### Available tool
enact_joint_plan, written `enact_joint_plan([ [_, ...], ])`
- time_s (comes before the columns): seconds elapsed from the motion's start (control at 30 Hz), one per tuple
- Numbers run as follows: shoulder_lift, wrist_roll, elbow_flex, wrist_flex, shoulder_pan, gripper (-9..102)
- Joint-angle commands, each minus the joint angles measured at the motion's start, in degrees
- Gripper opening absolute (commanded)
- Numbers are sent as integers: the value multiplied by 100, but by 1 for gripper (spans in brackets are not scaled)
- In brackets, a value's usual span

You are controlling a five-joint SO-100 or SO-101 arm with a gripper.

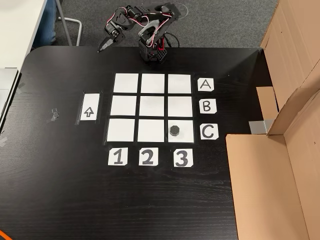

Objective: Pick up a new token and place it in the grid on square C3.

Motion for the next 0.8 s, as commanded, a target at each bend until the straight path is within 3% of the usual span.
enact_joint_plan([
  [0.0, 738, -105, 554, -97, 264, -1],
  [0.43, 3349, -264, 2312, 580, 606, -1],
  [0.77, 3375, -387, 3015, 431, 809, -1],
])
